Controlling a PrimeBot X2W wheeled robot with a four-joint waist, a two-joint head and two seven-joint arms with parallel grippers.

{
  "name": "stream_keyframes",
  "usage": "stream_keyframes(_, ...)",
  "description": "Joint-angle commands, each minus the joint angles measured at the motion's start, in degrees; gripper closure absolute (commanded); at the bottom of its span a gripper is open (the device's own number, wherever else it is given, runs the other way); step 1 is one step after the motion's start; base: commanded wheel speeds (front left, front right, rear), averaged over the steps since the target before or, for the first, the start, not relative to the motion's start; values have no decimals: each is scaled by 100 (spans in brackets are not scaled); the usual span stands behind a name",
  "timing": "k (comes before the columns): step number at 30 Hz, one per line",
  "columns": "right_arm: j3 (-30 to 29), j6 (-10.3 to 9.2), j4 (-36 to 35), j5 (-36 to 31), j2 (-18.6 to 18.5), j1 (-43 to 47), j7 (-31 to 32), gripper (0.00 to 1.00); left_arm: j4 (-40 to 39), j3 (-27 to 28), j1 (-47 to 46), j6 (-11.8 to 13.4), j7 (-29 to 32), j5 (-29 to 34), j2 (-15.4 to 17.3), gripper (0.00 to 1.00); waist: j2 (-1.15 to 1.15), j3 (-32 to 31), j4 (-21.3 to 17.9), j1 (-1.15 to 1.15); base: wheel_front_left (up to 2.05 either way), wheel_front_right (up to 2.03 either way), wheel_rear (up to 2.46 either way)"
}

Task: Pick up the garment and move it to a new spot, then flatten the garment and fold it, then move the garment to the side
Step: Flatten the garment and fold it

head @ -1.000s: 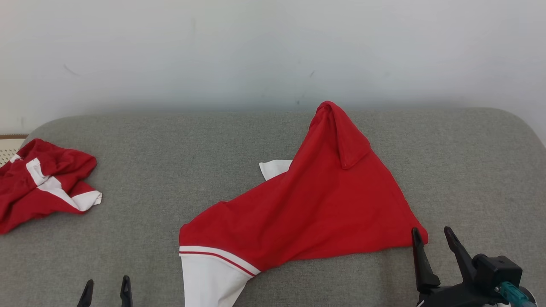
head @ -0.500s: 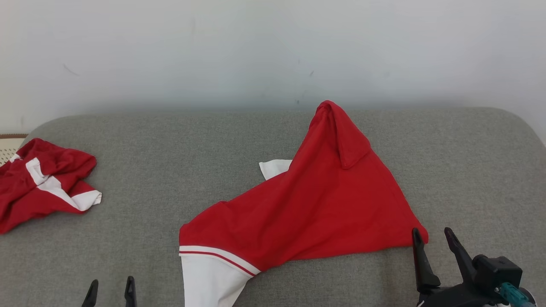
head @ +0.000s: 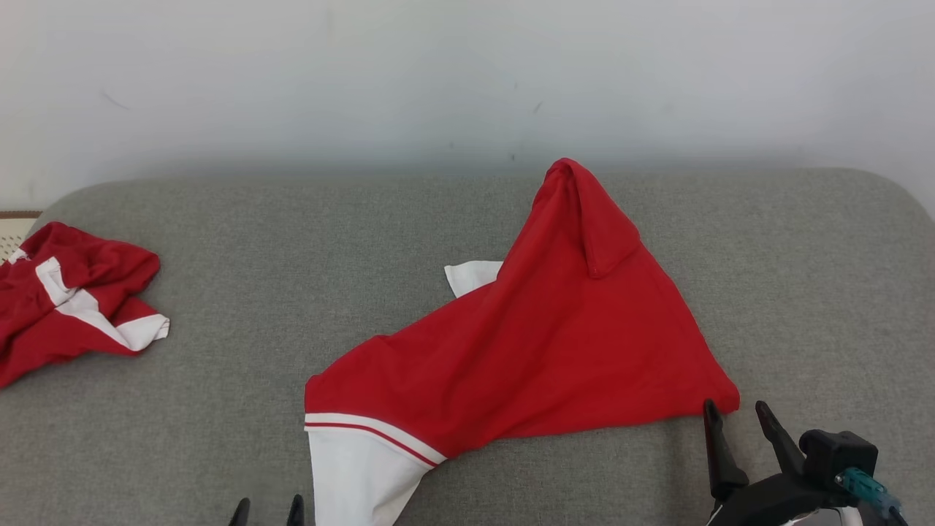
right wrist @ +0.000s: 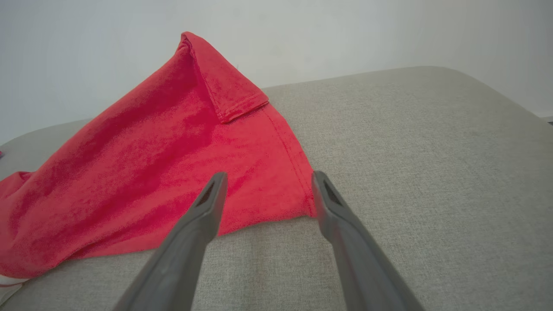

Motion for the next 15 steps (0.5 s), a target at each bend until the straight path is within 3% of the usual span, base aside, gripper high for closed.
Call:
stream_keyframes(1, -21, -2, 178, 33, -36, -114, 22, 0, 130, -50, -83, -88, -53, -118, -65, 0, 0, 77, -3, 0, 0, 0, 0)
stream_keyframes(8, -56, -2, 941, -30, -145, -646, -89, 0, 825, -334, -358, -390, -127, -159, -155, 0, 0, 328, -3, 0, 0, 0, 0)
stream_keyframes(15, -77, -2, 1575, -130, -294, -1226, -199, 0, 1286, -561, -532, -515, -191, -68, -200, 0, 0, 607, -30, 0, 0, 0, 0)
